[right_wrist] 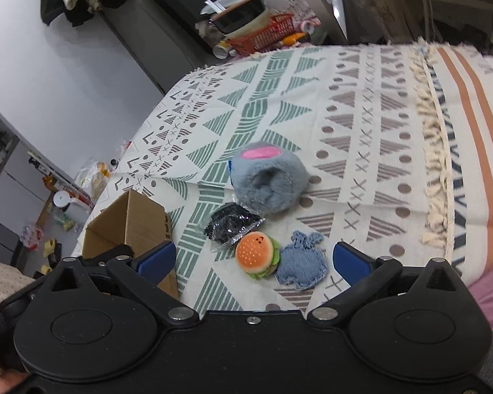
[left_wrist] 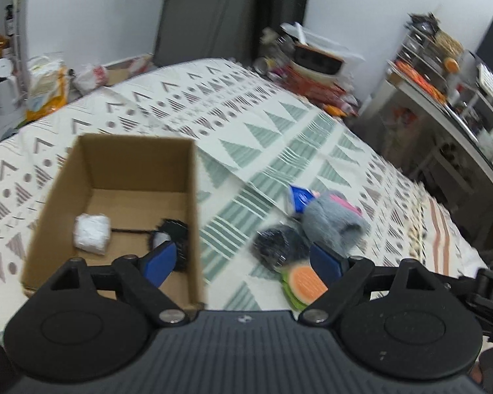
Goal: Organize soft objects
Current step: 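Withdraw both tools from the box back toward the pile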
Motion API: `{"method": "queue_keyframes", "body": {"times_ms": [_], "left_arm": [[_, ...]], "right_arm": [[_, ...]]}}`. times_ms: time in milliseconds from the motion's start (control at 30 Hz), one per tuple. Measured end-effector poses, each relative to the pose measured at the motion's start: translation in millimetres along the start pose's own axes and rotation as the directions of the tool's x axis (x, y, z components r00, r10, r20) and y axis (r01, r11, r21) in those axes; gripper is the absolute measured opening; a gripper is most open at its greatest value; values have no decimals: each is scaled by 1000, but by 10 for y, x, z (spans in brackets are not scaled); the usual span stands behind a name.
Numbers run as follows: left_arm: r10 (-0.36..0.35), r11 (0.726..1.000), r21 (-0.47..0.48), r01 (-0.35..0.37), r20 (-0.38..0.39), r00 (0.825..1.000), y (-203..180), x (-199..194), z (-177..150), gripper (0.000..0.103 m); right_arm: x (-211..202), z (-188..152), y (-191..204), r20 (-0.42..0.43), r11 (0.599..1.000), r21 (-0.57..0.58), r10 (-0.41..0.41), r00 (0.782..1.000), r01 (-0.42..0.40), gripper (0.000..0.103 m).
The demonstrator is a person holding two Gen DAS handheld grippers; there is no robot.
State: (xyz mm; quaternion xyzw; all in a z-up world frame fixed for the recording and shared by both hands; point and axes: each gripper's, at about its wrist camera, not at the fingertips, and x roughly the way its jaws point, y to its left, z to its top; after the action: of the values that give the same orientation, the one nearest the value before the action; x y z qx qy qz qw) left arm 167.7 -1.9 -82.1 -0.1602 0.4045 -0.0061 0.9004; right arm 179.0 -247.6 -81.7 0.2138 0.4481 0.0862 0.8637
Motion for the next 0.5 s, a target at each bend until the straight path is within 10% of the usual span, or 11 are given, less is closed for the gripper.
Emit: {"method": "queue_keyframes", "body": {"times_ms": [500], "left_arm": [[-19, 998, 61, 24, -77, 997, -441, 307, -76, 89]], "right_arm": [[226, -40, -435, -12, 975, 221, -25, 1000, 27, 102]]}}
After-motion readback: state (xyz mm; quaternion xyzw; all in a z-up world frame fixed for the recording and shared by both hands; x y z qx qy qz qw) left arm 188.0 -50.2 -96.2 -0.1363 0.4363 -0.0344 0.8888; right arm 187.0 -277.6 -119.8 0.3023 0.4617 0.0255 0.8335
